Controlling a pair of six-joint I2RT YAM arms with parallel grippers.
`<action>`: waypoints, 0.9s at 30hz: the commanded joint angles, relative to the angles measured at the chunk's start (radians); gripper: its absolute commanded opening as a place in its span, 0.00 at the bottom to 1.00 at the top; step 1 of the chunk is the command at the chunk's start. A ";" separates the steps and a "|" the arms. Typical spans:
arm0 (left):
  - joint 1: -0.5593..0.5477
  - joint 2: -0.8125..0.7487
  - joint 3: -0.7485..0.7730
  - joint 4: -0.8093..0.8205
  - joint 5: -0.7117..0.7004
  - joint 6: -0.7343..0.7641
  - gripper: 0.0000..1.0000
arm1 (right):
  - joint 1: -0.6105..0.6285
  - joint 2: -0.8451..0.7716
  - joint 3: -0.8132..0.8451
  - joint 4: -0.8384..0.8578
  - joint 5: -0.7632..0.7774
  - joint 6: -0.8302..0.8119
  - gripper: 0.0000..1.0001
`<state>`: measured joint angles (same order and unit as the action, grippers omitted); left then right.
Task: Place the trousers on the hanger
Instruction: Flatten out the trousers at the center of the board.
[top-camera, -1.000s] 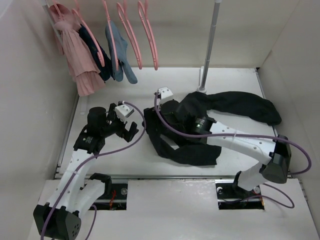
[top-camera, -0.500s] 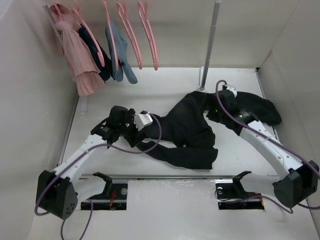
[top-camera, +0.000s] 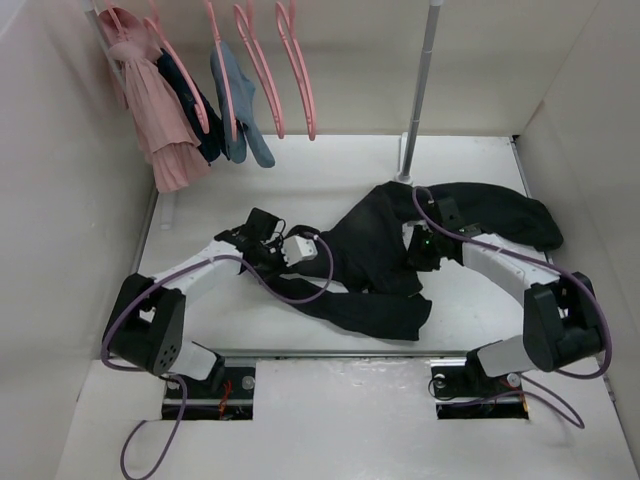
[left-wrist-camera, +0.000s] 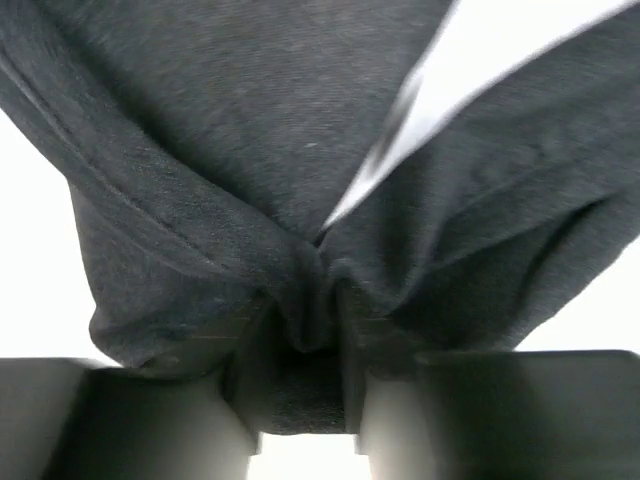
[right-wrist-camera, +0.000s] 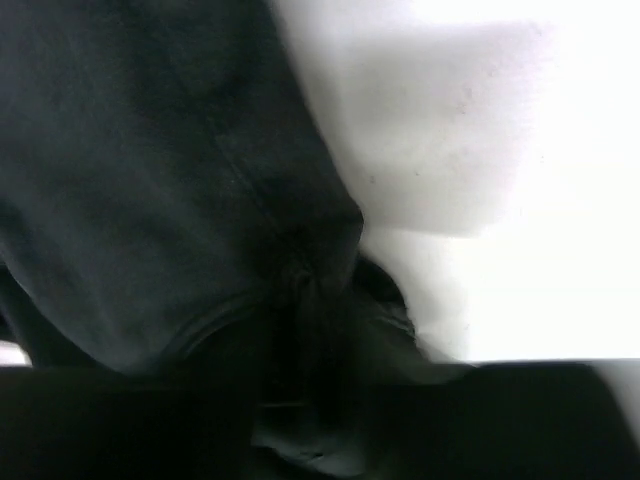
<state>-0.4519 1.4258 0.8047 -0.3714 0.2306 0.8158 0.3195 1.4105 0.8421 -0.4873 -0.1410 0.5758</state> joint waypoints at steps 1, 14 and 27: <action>-0.001 -0.049 0.036 -0.072 0.046 0.059 0.21 | -0.013 0.011 0.058 0.095 -0.101 -0.059 0.16; 0.183 -0.215 0.020 0.051 -0.178 0.097 0.00 | -0.333 -0.263 0.578 -0.213 0.256 -0.085 0.00; 0.197 -0.259 0.291 -0.339 0.279 0.393 0.38 | -0.390 0.049 0.893 -0.376 0.132 -0.158 0.00</action>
<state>-0.2584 1.0904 1.0744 -0.5388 0.4099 1.1694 -0.0345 1.3701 1.6371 -0.8879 0.0101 0.4683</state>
